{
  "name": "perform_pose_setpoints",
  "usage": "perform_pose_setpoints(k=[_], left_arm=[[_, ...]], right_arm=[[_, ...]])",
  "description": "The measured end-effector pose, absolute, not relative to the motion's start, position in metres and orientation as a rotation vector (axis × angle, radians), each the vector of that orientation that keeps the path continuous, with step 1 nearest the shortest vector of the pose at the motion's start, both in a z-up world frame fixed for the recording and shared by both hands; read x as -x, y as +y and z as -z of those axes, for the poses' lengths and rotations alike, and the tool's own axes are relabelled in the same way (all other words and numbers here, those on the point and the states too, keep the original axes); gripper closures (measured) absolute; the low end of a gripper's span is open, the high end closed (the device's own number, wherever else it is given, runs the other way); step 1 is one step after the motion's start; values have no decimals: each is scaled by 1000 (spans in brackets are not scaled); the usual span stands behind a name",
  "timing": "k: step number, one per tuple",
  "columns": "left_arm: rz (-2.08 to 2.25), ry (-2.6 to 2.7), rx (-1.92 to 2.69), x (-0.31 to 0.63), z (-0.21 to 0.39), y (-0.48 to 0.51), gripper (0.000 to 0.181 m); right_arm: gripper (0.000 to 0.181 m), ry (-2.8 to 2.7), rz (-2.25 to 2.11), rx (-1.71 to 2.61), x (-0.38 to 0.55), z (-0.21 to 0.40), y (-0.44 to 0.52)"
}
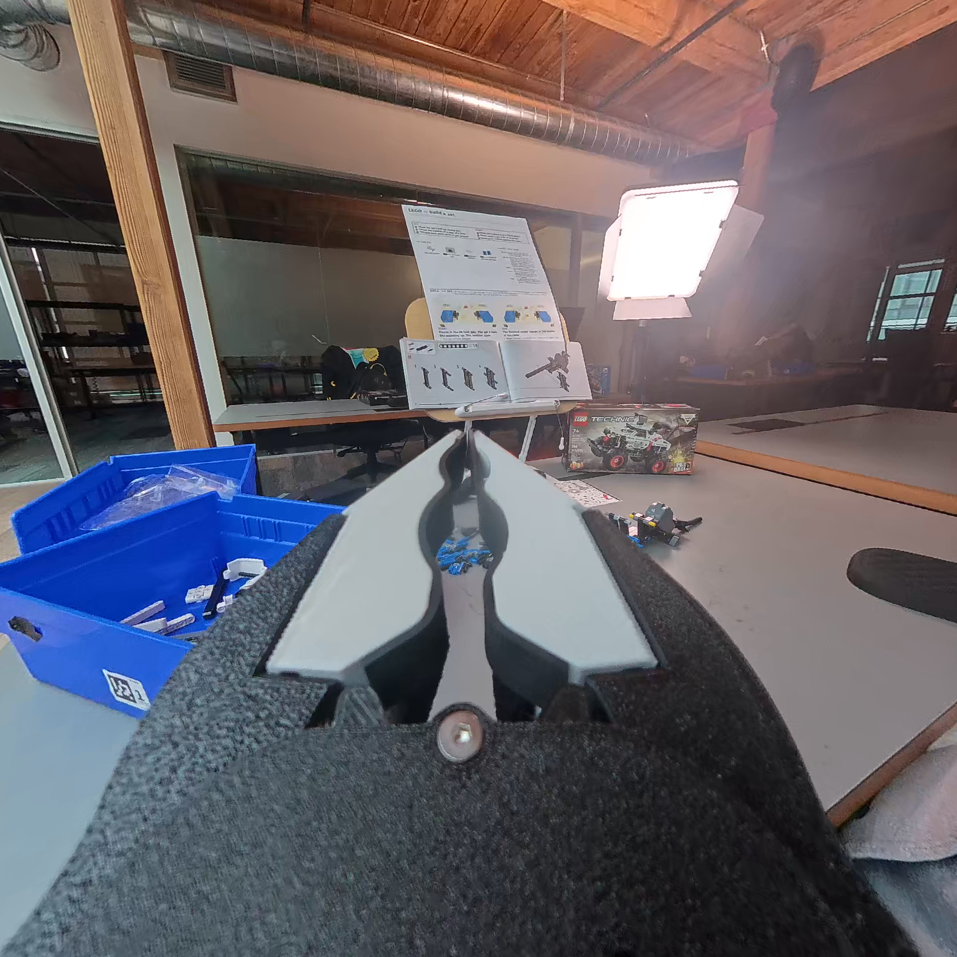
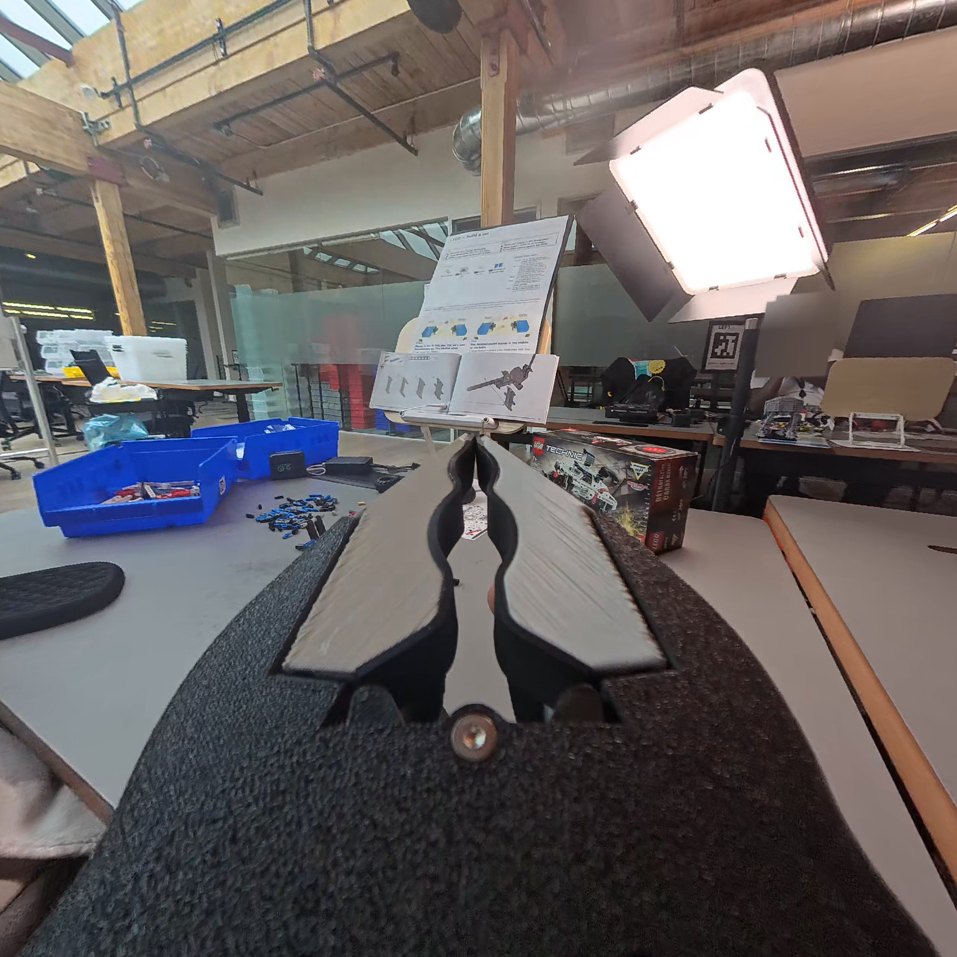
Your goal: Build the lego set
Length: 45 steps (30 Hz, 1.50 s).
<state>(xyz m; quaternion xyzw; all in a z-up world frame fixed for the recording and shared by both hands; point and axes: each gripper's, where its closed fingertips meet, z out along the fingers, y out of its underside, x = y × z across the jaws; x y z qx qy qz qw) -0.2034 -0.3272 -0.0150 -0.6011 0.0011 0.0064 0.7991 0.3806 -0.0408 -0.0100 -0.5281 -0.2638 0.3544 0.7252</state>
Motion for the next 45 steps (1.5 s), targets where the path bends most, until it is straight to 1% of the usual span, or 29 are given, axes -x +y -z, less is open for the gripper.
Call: perform_pose_setpoints(k=[10, 24, 34, 45], left_arm=[[21, 3, 1315, 195, 26, -300, 178], [2, -19, 1372, 168, 53, -283, 178], [-33, -33, 1310, 163, 37, -293, 178], [-46, -40, 1306, 163, 33, -295, 178]], right_arm=[[181, -568, -795, 1186, -384, 19, -34], [181, -642, -841, 1129, -371, 14, -43], [181, -649, -823, 1118, -365, 9, -50], [181, -461, -624, 1247, -364, 5, -25]])
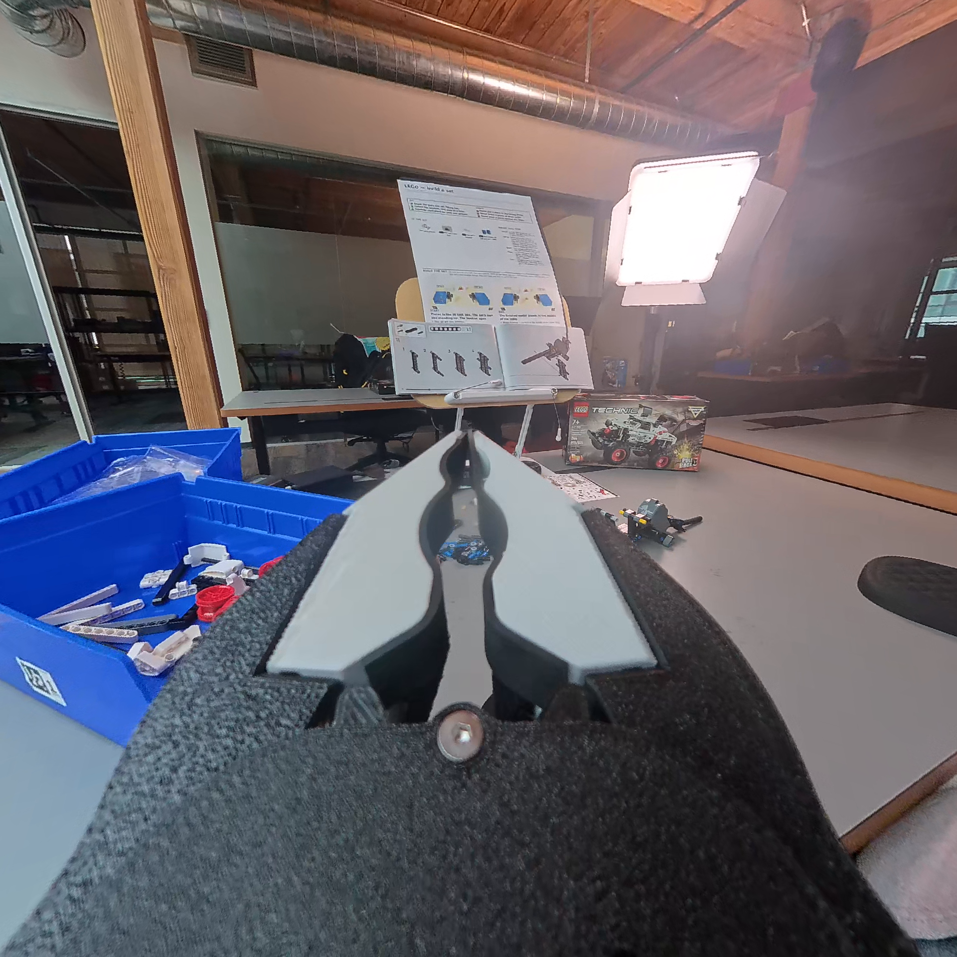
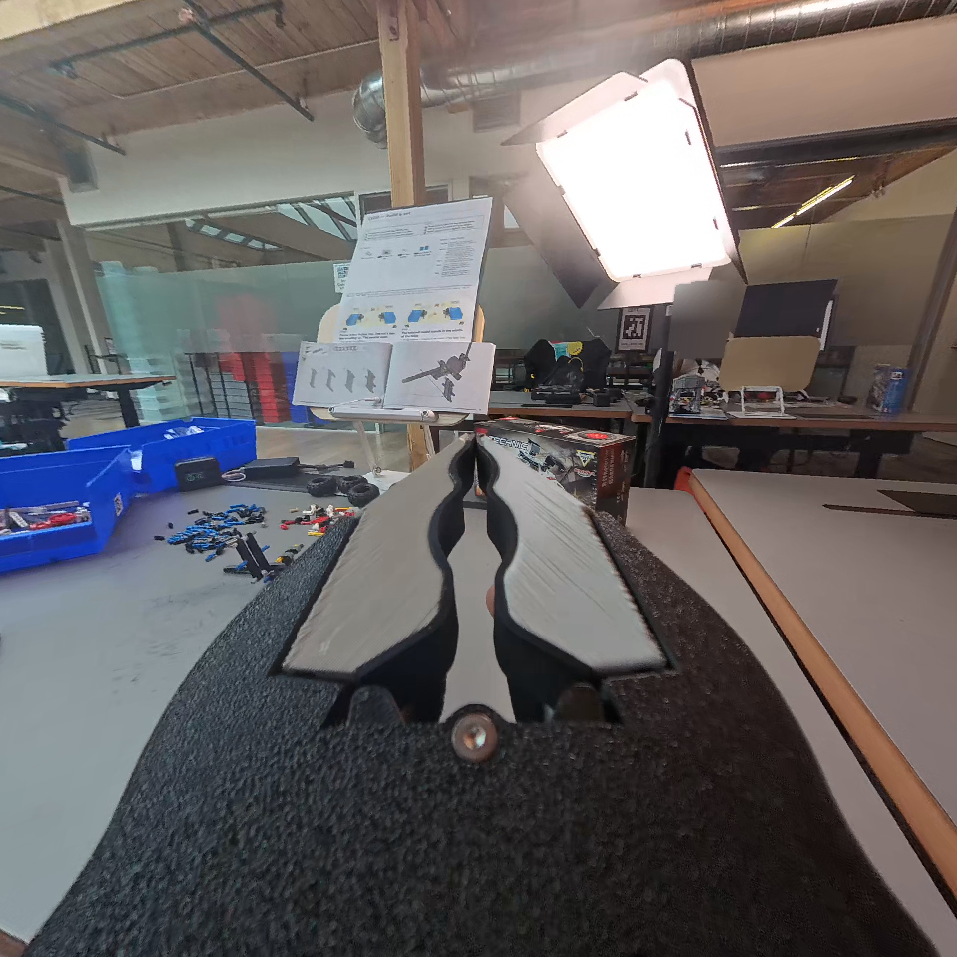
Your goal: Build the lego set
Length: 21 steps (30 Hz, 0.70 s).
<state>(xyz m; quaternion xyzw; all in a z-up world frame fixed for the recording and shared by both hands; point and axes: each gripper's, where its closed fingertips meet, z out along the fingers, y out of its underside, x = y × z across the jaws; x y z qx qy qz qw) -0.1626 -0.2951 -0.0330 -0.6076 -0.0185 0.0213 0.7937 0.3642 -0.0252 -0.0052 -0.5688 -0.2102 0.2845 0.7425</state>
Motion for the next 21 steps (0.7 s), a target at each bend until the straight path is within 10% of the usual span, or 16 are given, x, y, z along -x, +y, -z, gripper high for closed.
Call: perform_pose_setpoints(k=[14, 21], left_arm=[[-416, -113, 1680, 172, 76, -34, 178], [-525, -205, 1733, 165, 105, 71, 178]], right_arm=[[181, -707, -668, 1409, -87, 18, -73], [98, -906, -835, 1497, 43, 63, -122]])
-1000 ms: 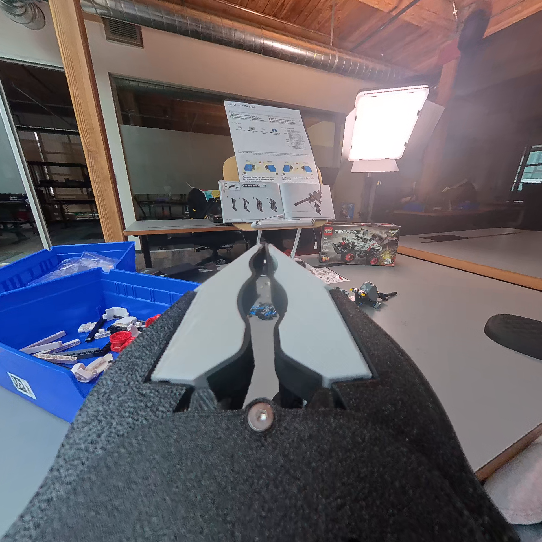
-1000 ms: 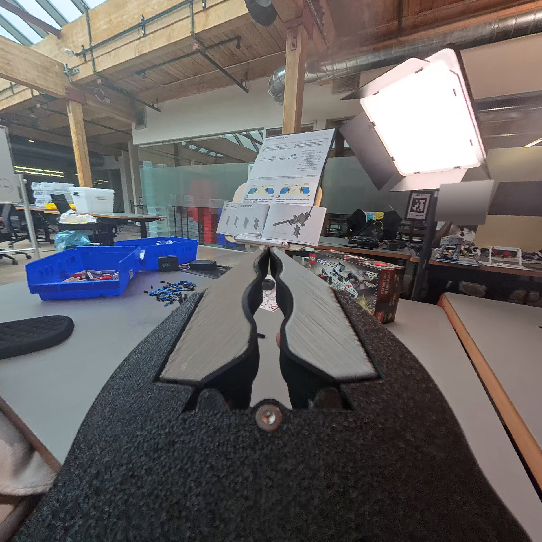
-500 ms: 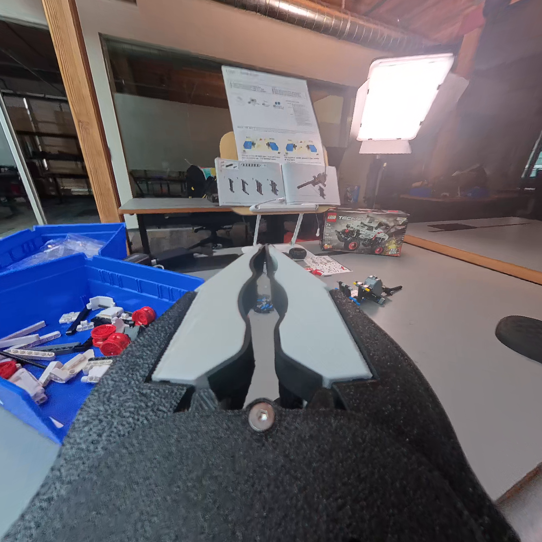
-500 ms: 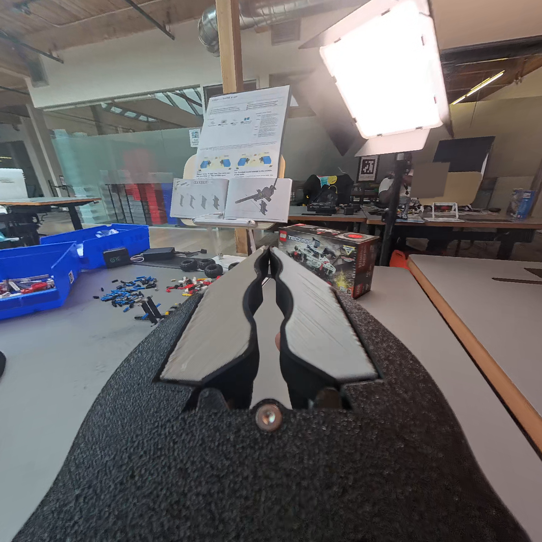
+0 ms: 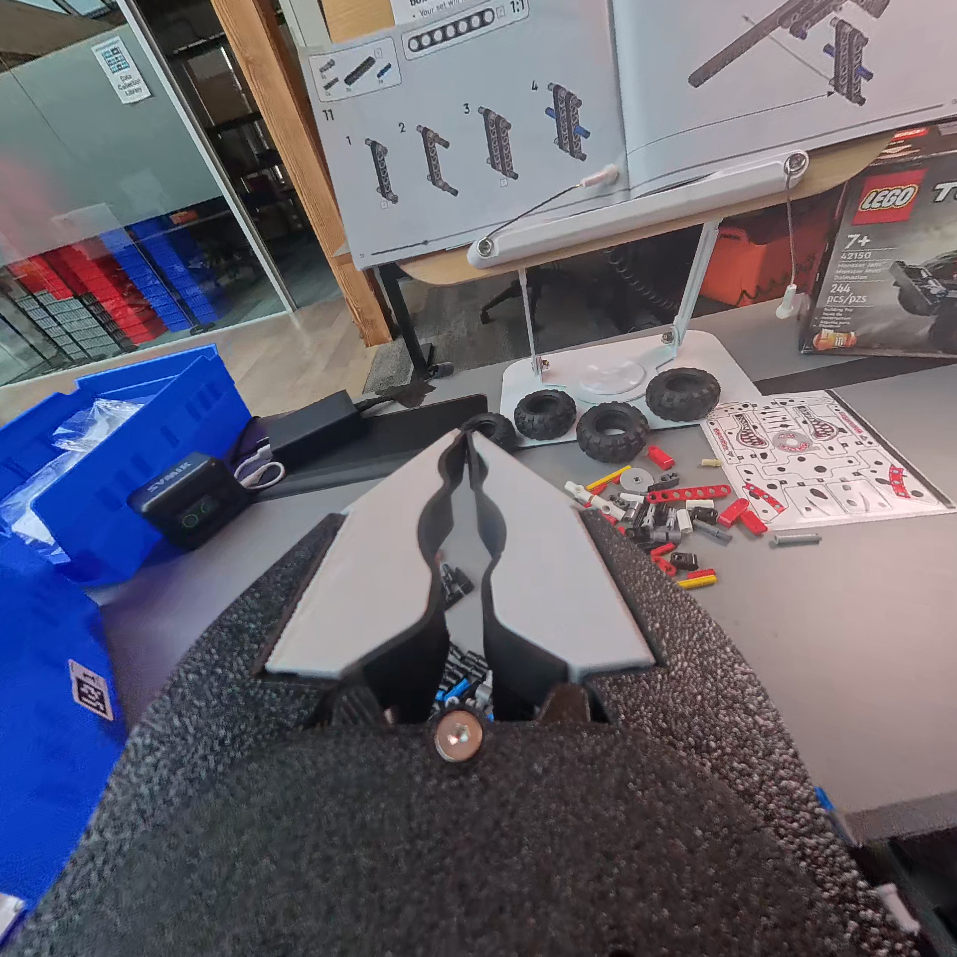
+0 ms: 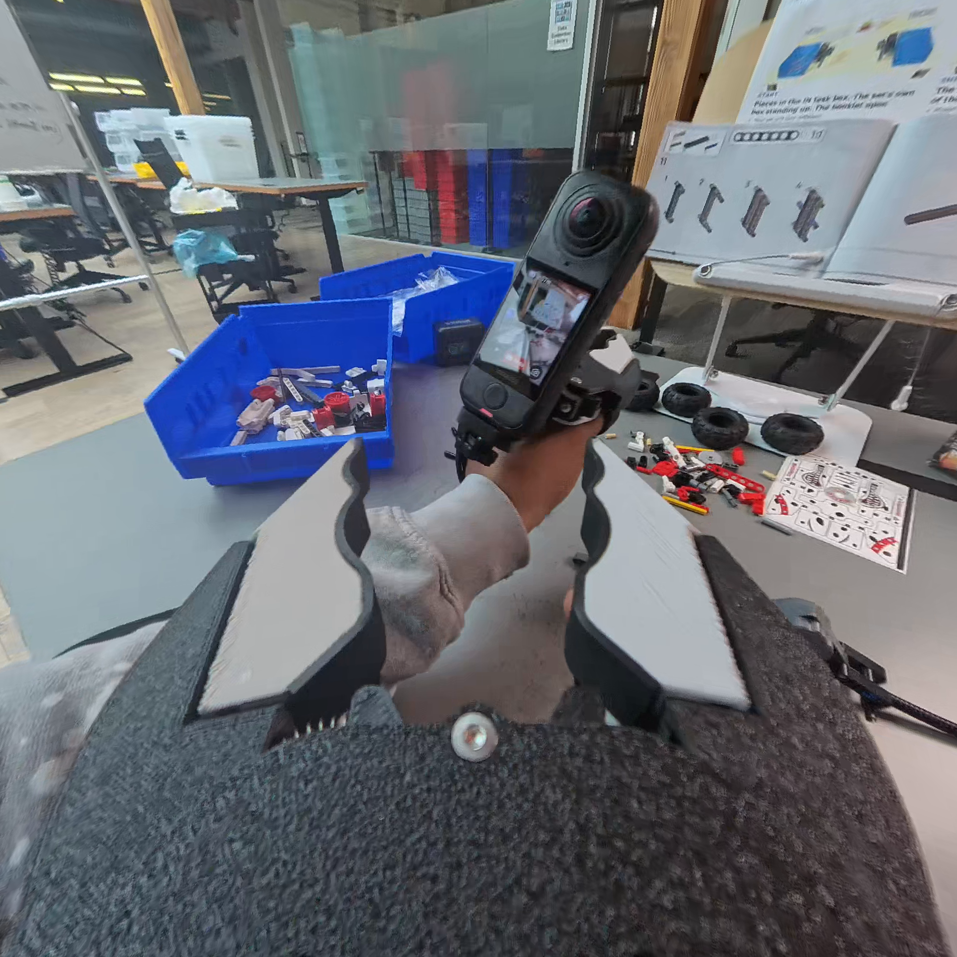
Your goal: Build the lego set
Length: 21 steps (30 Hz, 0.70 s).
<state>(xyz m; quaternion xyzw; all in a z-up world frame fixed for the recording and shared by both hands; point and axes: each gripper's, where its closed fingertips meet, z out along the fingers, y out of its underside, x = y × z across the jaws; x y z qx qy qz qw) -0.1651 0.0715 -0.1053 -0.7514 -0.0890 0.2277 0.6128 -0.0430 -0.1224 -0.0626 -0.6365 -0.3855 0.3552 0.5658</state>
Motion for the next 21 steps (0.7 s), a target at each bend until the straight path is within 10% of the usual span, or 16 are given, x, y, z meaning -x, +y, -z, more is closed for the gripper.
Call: perform_pose_setpoints(k=[21], left_arm=[[-499, -314, 1726, 161, 112, 83, 172]], right_arm=[[89, -849, -746, 1578, 44, 82, -93]])
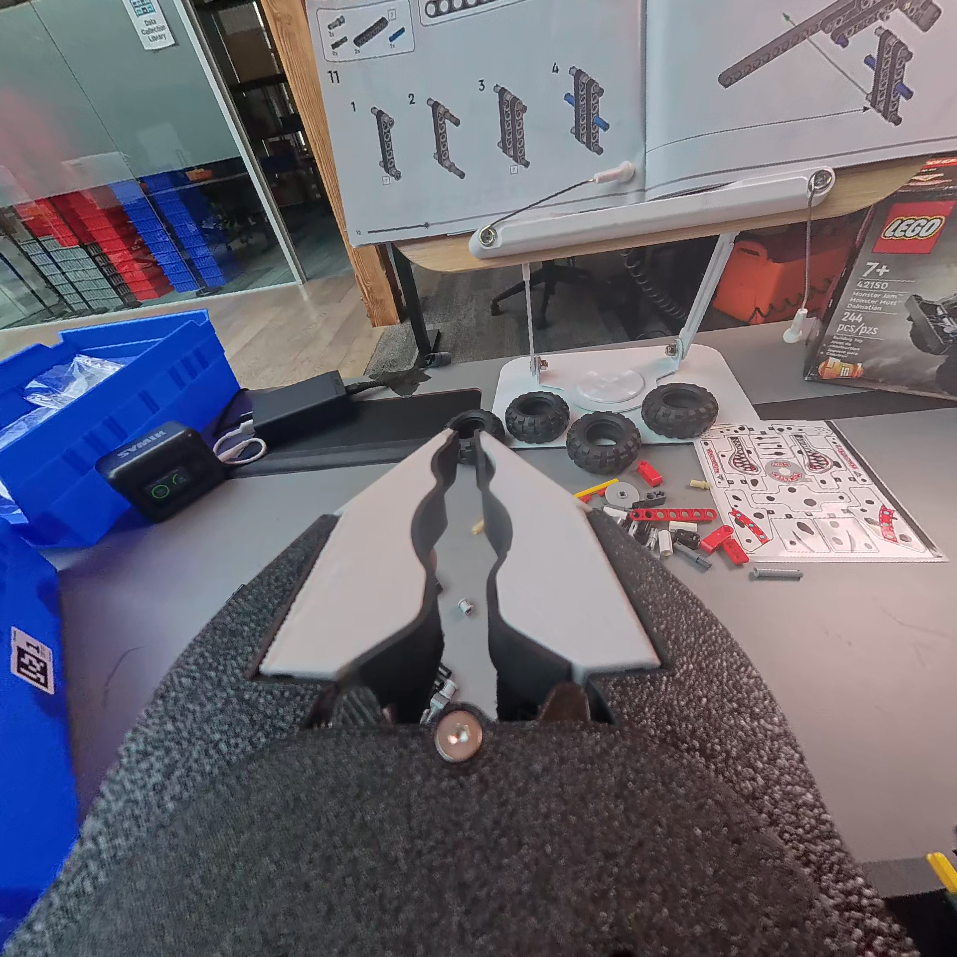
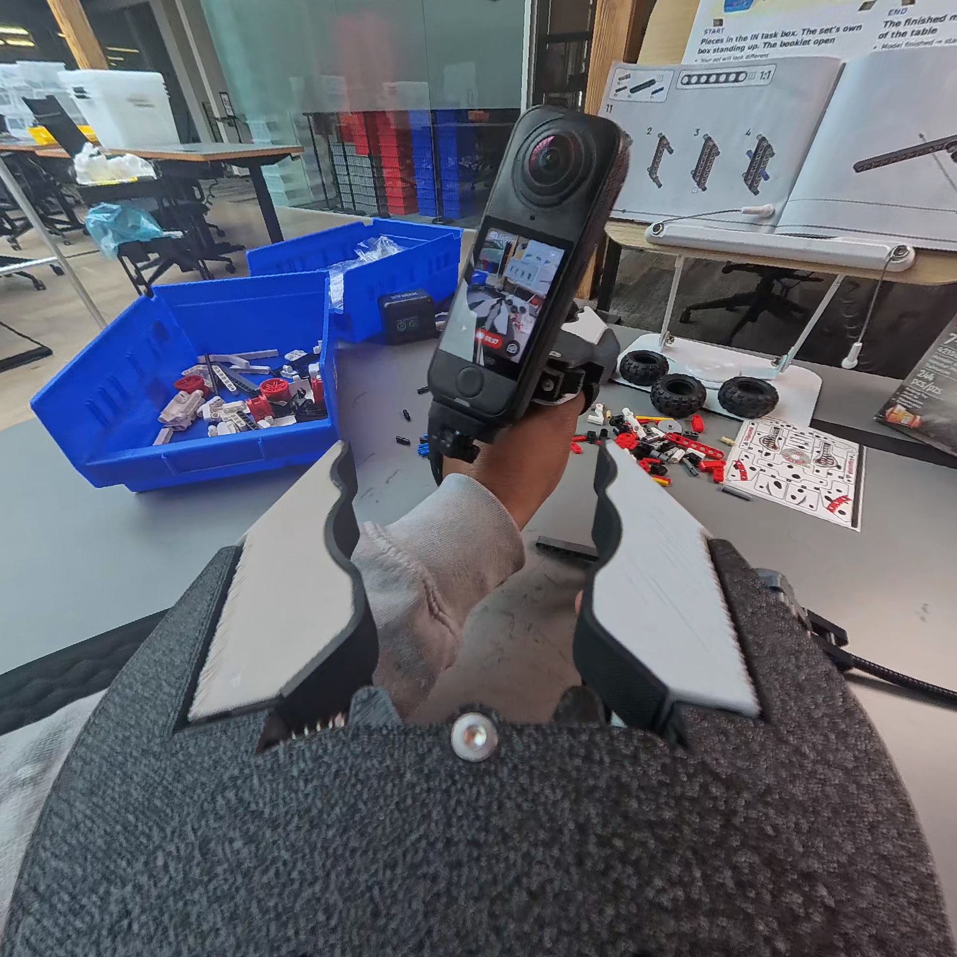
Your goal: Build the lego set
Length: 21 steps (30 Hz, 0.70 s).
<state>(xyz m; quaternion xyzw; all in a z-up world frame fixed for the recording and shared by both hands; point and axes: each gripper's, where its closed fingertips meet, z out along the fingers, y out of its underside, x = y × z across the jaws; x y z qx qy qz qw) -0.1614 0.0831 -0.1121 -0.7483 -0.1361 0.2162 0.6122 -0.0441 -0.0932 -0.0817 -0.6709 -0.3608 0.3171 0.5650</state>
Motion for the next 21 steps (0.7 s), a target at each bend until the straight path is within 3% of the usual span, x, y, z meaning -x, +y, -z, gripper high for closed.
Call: perform_pose_setpoints(k=[9, 12, 21], left_arm=[[-160, -280, 1580, 121, 43, -5, 179], [-35, -166, 1587, 69, 27, -44, 171], [43, 60, 1631, -30, 24, -89, 106]], right_arm=[[89, -572, -607, 1577, -4, 39, 36], [86, -500, -489, 1593, 4, 38, 92], [91, -424, -307, 1600, 70, 63, 149]])
